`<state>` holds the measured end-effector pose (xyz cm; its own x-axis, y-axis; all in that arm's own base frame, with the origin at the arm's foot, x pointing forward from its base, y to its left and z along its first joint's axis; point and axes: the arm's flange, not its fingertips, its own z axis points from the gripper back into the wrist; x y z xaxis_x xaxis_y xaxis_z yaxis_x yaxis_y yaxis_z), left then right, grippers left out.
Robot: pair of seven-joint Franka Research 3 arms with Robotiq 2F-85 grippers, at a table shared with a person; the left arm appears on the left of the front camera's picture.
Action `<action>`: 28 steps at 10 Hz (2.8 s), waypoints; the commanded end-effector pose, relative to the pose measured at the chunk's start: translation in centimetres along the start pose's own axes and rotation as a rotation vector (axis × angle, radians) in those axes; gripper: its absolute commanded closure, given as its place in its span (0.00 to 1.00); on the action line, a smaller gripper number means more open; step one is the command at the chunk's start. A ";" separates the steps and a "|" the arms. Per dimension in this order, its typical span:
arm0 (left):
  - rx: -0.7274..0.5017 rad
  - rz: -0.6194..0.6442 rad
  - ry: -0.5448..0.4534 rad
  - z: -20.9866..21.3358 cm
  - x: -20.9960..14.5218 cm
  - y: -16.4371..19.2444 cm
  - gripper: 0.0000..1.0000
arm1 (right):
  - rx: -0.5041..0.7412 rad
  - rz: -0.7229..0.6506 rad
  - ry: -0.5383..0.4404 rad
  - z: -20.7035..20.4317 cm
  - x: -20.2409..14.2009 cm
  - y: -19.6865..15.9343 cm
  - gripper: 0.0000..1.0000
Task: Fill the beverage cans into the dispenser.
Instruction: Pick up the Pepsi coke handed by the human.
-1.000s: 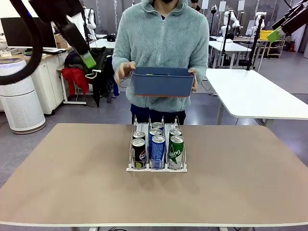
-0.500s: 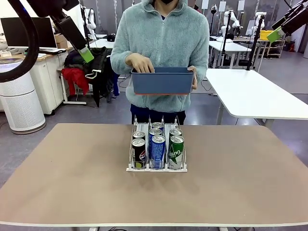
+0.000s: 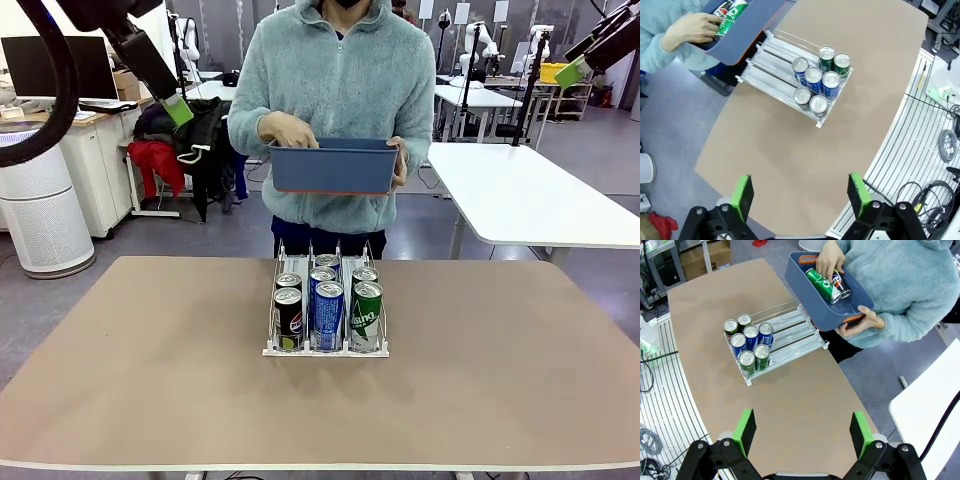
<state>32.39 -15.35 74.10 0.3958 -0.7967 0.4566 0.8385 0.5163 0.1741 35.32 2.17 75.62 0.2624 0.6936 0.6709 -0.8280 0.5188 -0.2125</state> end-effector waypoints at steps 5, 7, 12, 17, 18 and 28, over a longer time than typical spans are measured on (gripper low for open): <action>0.097 -0.026 -0.003 1.8 1.0 -0.4 0.00 | -0.006 0.001 -0.003 -0.1 -0.1 0.0 0.00; 0.120 -0.039 -0.011 2.5 1.8 -0.9 0.00 | -0.006 0.001 -0.003 -0.1 -0.1 0.0 0.00; 0.156 -0.014 -0.073 4.2 2.2 0.3 0.00 | -0.006 0.001 -0.003 -0.1 -0.1 0.0 0.00; 0.133 -0.040 -0.070 4.5 2.1 -0.4 0.00 | -0.006 0.001 -0.003 -0.1 -0.1 0.0 0.00; 0.133 -0.040 -0.070 4.5 2.1 -0.4 0.00 | -0.006 0.001 -0.003 -0.1 -0.1 0.0 0.00; 0.133 -0.040 -0.070 4.5 2.1 -0.4 0.00 | -0.006 0.001 -0.003 -0.1 -0.1 0.0 0.00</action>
<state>31.29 -15.84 79.10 0.3297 -0.7940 0.5108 0.7920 0.5271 0.3082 35.32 2.17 75.62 0.2624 0.6936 0.6709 -0.8280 0.5188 -0.2125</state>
